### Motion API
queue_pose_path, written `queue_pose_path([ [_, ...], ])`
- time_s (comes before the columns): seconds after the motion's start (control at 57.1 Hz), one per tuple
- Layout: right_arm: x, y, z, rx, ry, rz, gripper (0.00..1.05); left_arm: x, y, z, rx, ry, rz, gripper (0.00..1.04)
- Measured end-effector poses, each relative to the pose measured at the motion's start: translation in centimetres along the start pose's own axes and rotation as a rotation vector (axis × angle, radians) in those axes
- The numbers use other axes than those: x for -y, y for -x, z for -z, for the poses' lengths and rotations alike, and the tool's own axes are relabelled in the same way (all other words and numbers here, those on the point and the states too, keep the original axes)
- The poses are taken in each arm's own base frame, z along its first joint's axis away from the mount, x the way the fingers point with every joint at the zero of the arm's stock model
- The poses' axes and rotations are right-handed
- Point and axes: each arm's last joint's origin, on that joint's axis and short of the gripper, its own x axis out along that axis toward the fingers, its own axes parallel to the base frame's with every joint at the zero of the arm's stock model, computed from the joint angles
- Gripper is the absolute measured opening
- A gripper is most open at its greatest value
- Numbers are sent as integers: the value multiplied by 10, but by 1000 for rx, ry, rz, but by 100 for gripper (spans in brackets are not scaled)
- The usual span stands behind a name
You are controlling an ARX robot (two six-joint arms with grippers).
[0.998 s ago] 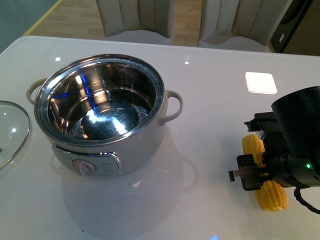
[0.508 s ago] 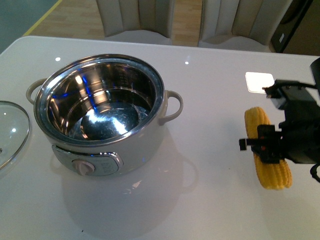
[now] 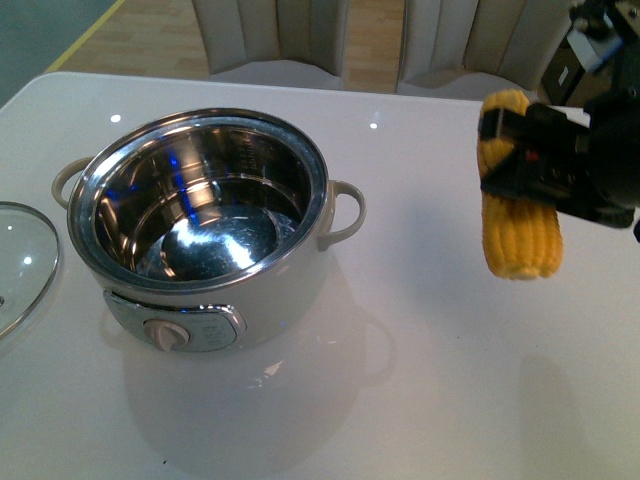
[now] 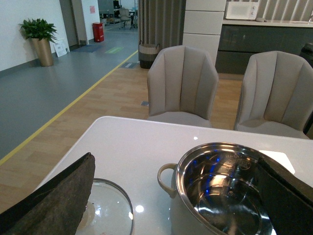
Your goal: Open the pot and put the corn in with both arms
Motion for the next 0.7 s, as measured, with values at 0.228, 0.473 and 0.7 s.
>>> queue_pose_path([
  [0.228, -43, -3, -3, -8, 25, -72, 23, 0, 0, 0, 0, 0, 0, 98],
  [0.473, -77, -12, -15, -11, 36, -115, 23, 0, 0, 0, 0, 0, 0, 98],
  [0.7, -85, -17, -26, -3, 39, -109, 23, 0, 0, 0, 0, 0, 0, 98],
])
